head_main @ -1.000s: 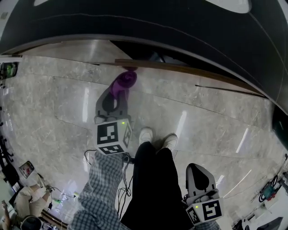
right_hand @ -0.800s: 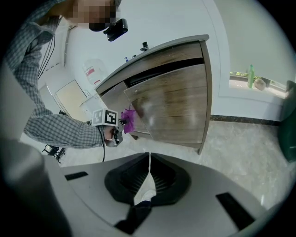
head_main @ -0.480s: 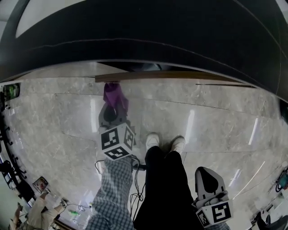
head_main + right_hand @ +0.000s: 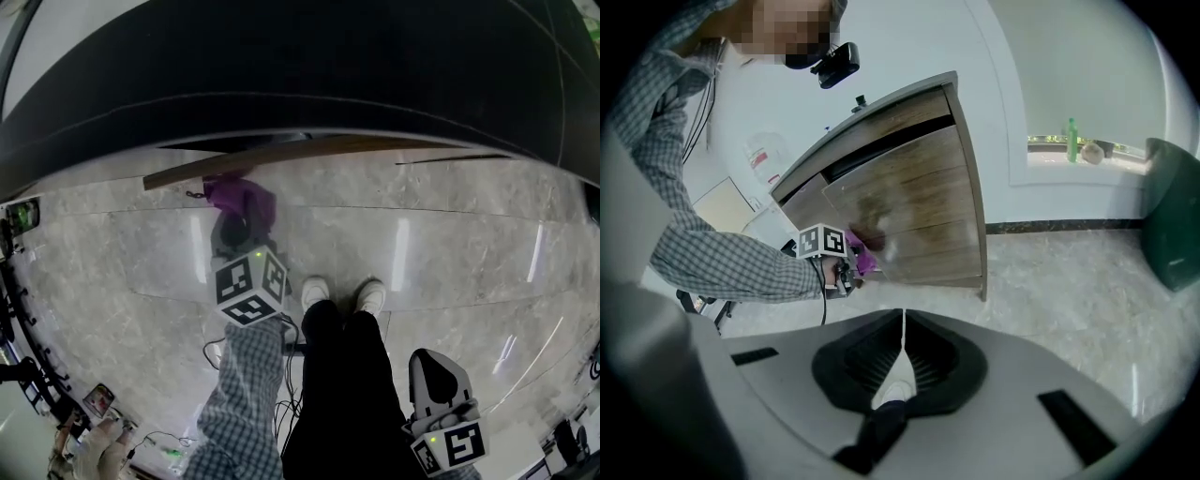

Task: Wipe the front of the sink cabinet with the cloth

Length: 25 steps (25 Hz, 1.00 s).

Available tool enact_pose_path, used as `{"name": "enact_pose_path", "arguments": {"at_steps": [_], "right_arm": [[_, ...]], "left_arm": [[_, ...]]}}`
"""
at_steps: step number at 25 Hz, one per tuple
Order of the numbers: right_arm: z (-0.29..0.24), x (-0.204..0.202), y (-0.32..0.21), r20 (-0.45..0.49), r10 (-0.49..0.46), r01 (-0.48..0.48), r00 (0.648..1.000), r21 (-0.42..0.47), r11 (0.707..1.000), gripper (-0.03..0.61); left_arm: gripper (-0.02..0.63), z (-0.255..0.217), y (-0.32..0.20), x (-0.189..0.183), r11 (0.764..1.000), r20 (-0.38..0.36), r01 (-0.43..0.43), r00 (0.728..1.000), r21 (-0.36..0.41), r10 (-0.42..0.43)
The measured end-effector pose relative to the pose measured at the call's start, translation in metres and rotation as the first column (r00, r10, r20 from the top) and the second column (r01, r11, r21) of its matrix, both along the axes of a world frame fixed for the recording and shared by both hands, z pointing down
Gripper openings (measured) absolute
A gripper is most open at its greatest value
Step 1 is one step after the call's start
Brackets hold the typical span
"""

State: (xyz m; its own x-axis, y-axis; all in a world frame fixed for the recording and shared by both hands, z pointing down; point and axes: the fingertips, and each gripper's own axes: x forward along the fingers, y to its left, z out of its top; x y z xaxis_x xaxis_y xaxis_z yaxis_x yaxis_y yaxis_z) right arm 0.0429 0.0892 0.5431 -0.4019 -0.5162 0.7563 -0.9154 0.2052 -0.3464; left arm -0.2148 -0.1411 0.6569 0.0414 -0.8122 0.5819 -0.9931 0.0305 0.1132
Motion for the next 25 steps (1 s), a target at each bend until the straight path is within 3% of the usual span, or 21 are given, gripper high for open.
{"name": "enact_pose_path", "arguments": {"at_steps": [14, 25], "right_arm": [[0.009, 0.052, 0.016, 0.002, 0.112, -0.112, 0.994, -0.003, 0.994, 0.021], [0.016, 0.096, 0.022, 0.003, 0.208, -0.208, 0.978, 0.005, 0.978, 0.021]], "left_arm": [[0.054, 0.012, -0.009, 0.101, 0.991, -0.035, -0.133, 0.991, -0.01, 0.133], [0.054, 0.028, -0.013, 0.203, 0.956, -0.05, -0.292, 0.955, -0.011, 0.291]]}}
